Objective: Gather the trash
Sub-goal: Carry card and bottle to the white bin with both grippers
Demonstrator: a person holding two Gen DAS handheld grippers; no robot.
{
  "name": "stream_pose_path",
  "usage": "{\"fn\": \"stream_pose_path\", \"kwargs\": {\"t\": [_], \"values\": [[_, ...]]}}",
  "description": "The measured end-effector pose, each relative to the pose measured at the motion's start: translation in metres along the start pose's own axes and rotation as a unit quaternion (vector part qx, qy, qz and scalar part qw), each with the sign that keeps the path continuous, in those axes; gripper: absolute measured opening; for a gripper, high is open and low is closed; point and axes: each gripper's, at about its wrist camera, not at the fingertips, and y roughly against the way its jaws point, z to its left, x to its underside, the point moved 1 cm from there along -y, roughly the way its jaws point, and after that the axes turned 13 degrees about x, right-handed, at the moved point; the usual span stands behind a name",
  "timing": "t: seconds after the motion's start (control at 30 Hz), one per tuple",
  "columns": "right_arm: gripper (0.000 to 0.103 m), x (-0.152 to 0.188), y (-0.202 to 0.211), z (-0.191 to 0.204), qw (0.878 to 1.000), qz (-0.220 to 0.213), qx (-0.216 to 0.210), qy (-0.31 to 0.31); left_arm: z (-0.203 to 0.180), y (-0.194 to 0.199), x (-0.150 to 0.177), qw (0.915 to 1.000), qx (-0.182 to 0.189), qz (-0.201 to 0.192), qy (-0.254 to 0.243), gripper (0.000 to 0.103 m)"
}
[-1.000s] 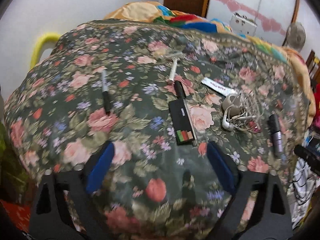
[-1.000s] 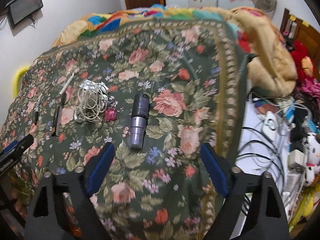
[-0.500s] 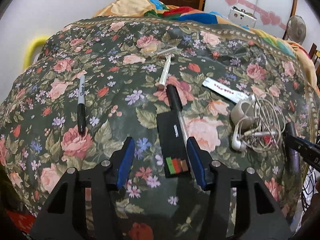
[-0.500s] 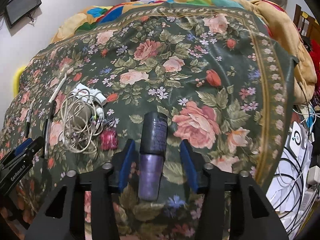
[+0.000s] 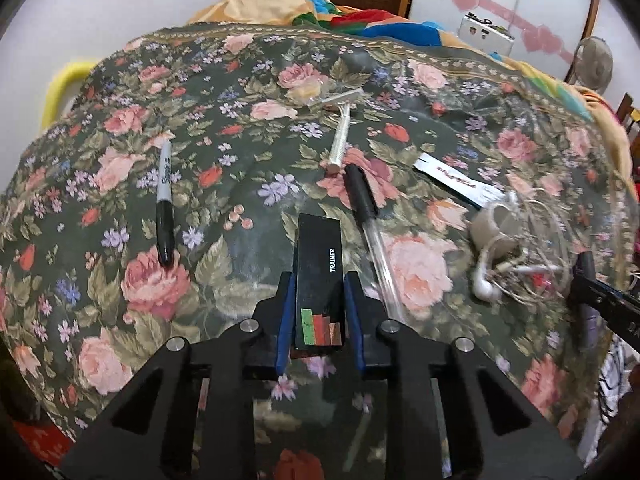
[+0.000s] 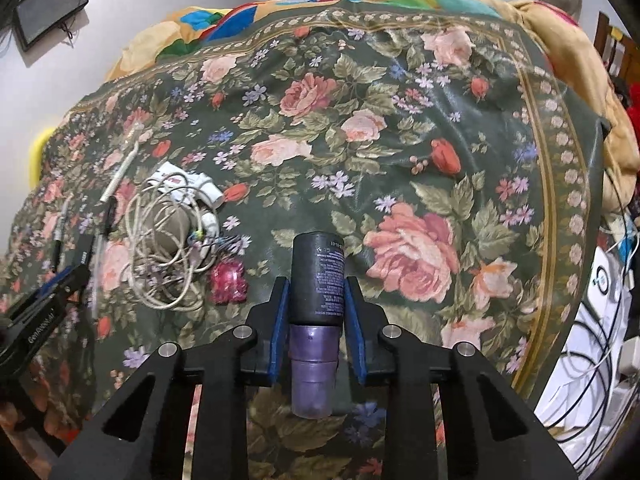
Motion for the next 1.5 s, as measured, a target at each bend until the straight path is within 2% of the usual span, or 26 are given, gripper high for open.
{"fn": "stream_pose_path", "kwargs": {"t": [0.17, 0.37, 0.47, 0.77, 1.1, 1.3, 1.5], "values": [[0.024, 0.004, 0.021, 0.002, 1.0, -0.014, 0.002, 0.006, -0.011, 0.029, 0.006, 0.9998, 0.016, -0.008, -0.012, 0.024], [0.024, 0.003, 0.063, 0.011, 0.999, -0.039, -0.007, 0.013, -0.026, 0.084, 0.01, 0.9988, 0.027, -0.031, -0.028, 0.024], [0.024, 0.004, 0.091, 0.017, 0.998, -0.058, -0.015, 0.019, -0.031, 0.117, 0.012, 0.9978, 0.037, -0.047, -0.029, 0.024], [0.024, 0.021, 0.19, 0.047, 0.991, -0.119, -0.045, 0.047, -0.028, 0.227, 0.033, 0.9937, 0.031, -0.102, -0.034, 0.024], [0.024, 0.068, 0.278, 0.105, 0.976, -0.174, -0.087, 0.096, 0.018, 0.341, 0.087, 0.9873, -0.007, -0.158, -0.012, 0.024], [0.024, 0.1, 0.309, 0.153, 0.966, -0.185, -0.123, 0.135, 0.065, 0.389, 0.129, 0.9846, -0.041, -0.169, 0.02, 0.024], [0.024, 0.137, 0.326, 0.206, 0.953, -0.182, -0.159, 0.182, 0.118, 0.417, 0.173, 0.9821, -0.073, -0.16, 0.066, 0.024]]}}
